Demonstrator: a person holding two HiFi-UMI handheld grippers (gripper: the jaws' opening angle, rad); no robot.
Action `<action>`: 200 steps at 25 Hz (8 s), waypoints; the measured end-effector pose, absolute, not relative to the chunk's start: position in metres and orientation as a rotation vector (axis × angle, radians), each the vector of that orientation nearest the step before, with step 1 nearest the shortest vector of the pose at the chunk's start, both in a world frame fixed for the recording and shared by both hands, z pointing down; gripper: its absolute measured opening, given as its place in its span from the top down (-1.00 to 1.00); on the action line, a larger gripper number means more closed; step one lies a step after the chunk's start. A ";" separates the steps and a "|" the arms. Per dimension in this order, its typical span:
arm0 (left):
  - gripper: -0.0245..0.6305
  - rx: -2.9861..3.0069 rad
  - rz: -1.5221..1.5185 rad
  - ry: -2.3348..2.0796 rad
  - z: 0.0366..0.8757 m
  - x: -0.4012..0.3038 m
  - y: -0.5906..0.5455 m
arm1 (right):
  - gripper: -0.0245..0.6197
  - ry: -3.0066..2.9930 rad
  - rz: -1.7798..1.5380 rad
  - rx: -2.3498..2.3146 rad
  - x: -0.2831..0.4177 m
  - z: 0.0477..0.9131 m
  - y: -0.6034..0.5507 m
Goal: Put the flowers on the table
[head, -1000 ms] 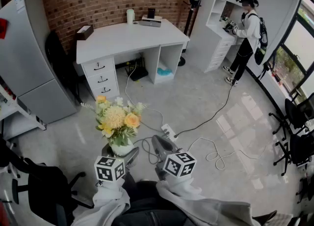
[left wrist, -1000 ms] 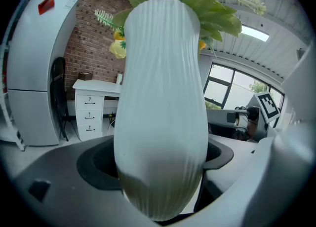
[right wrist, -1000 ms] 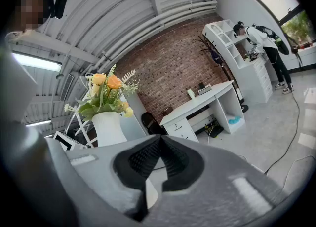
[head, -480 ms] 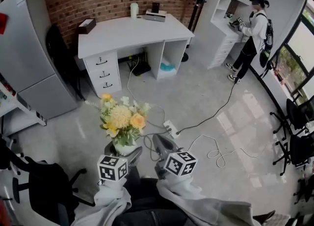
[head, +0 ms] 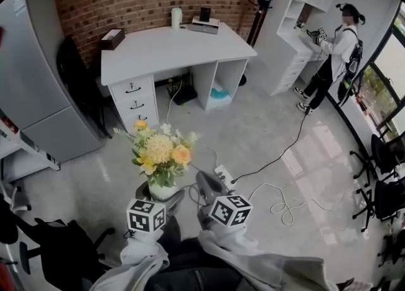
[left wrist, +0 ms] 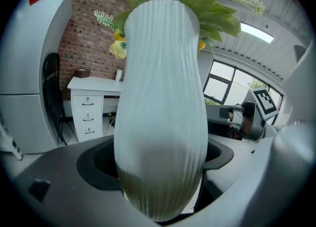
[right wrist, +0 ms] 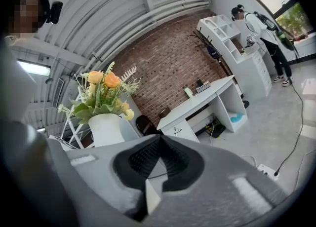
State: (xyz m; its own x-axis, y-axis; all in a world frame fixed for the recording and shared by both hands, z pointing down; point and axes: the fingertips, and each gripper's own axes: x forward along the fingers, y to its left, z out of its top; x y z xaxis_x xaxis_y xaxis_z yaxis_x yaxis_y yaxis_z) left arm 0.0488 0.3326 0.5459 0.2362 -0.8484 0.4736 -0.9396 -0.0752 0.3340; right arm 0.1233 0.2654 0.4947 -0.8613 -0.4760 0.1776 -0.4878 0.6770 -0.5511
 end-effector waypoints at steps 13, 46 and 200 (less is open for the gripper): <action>-0.48 1.962 0.159 -1.614 0.526 -0.064 0.220 | 0.93 -2.865 0.928 0.835 0.016 0.480 0.156; -0.48 2.025 0.168 -1.566 0.535 -0.209 0.087 | 0.93 -2.808 0.885 0.922 -0.125 0.485 0.021; 0.48 1.857 0.064 -2.050 0.542 -0.279 -0.717 | 0.93 -2.767 0.934 0.420 -0.191 0.527 -0.793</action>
State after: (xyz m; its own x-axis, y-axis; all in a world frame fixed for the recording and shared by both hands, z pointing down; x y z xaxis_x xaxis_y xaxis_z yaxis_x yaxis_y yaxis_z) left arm -0.2791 -0.7172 0.5423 -0.0605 -0.9515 0.3015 -0.9686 0.1290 0.2126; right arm -0.1909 -0.7930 0.5271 -0.9416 -0.2045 0.2677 -0.3249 0.7612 -0.5612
